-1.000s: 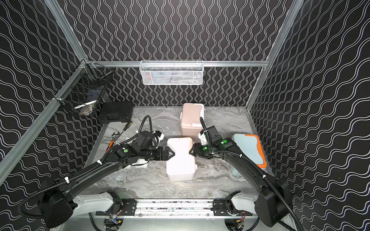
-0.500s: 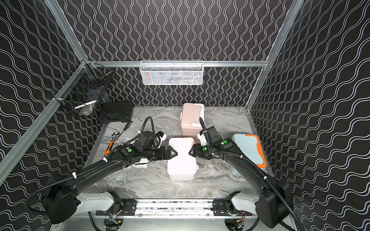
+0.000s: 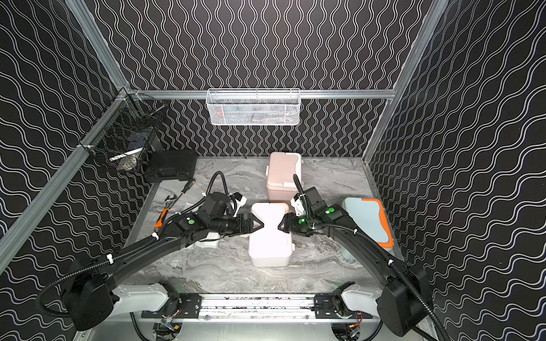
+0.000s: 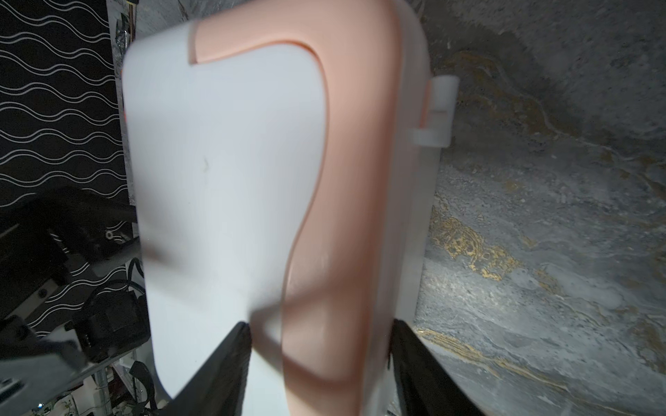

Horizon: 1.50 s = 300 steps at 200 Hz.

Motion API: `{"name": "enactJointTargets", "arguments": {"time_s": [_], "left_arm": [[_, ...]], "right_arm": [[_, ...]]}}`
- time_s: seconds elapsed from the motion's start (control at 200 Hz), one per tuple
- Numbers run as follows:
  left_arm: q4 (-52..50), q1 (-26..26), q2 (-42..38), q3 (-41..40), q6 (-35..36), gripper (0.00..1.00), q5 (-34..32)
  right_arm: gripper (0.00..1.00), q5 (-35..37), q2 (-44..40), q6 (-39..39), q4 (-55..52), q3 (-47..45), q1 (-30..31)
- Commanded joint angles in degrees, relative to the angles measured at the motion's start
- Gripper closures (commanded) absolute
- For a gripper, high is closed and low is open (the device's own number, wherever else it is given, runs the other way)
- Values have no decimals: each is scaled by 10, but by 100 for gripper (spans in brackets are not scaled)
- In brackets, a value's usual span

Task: Open first aid kits and take out gauze
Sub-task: Open the lid of the first aid kit.

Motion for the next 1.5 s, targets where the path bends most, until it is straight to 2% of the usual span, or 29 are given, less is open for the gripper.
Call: {"name": "enactJointTargets", "arguments": {"time_s": [0.0, 0.305, 0.47, 0.671, 0.786, 0.906, 1.086, 1.311, 1.411, 1.496], "left_arm": [[63, 3, -3, -9, -29, 3, 47], [179, 44, -22, -35, -117, 2, 134], [204, 51, -25, -18, -143, 2, 152], [206, 51, -18, 13, -154, 2, 152], [216, 45, -8, 23, -165, 2, 149], [207, 14, 15, 60, -161, 2, 128], [180, -57, 72, 163, -138, 2, 84], [180, -132, 183, 291, -133, 2, 42], [196, -149, 235, 336, -143, 2, 52], [196, -151, 247, 345, -140, 1, 52]], "right_arm": [[36, -35, 4, 13, 23, -5, 2], [34, -83, 9, 53, 79, -12, 2], [27, -43, -16, 60, 65, 8, 2], [7, 22, -62, 66, 34, 29, 1], [4, 56, -96, 71, 18, 39, 1], [5, 100, -135, 72, -9, 60, 0], [5, 176, -183, 73, -51, 110, -3], [6, 253, -230, 68, -88, 158, -6], [6, 264, -241, 64, -101, 160, -6], [6, 261, -251, 63, -98, 141, -7]]}}
